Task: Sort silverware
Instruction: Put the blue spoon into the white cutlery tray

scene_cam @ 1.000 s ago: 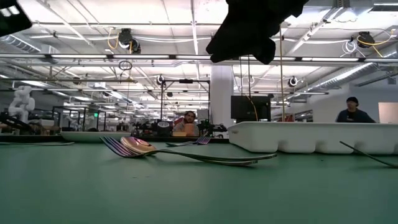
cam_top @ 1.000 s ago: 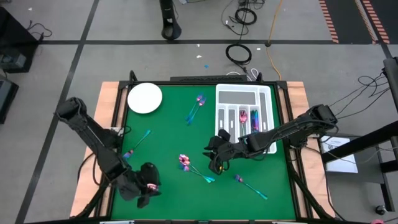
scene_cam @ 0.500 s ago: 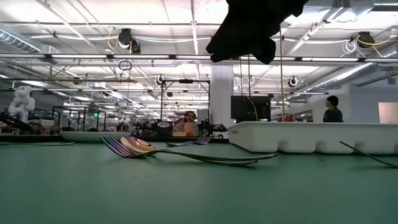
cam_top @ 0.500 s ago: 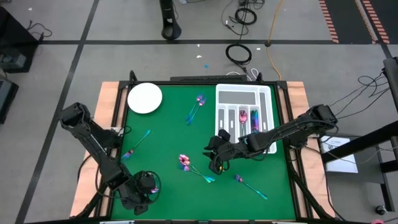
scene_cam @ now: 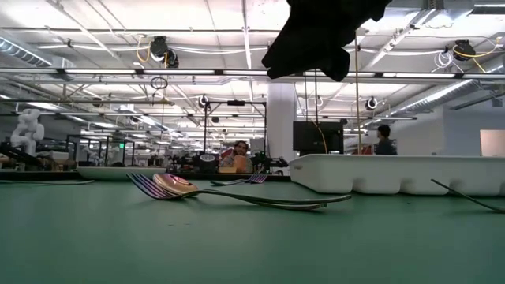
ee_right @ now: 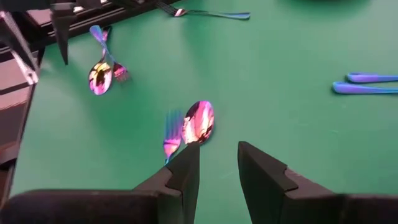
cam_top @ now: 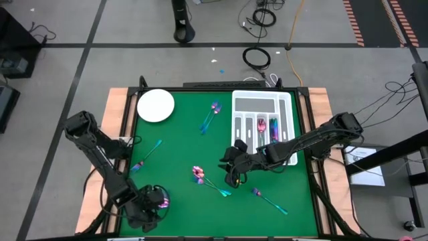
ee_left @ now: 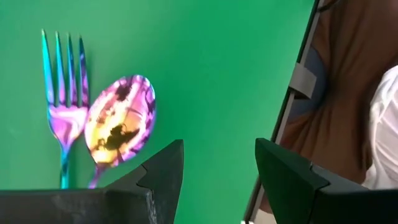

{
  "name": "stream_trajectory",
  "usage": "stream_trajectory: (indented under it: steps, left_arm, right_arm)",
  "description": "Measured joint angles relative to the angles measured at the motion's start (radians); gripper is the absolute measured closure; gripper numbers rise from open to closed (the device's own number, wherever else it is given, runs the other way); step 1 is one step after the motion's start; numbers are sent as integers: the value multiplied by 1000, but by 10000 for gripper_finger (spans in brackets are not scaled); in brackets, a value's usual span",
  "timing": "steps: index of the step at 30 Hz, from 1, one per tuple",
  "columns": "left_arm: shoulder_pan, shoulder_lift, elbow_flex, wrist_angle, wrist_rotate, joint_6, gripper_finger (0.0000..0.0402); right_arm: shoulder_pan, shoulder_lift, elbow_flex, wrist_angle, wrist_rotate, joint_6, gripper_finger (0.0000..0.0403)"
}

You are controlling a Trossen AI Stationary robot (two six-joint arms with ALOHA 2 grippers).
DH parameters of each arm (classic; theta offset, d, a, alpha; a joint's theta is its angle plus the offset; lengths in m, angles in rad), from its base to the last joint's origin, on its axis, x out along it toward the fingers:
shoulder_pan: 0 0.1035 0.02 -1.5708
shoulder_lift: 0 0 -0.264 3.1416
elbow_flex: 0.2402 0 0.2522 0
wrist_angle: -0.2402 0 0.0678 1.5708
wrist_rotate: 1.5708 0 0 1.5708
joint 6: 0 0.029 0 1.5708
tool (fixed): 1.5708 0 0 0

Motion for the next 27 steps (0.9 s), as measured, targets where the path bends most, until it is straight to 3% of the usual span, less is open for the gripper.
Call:
stream_trajectory:
  steps: [13, 18, 27]
  left_arm:
    - [-35, 46, 26, 48, -8, -48, 201]
    - [-35, 153, 129, -79, 71, -21, 201]
    - [-35, 198, 203, -210, 63, 38, 201]
  right_arm:
    - [-3, 0, 0, -45, -12, -4, 305]
    - [-3, 0, 0, -74, -11, 5, 305]
    - [4, -1, 0, -81, -10, -44, 305]
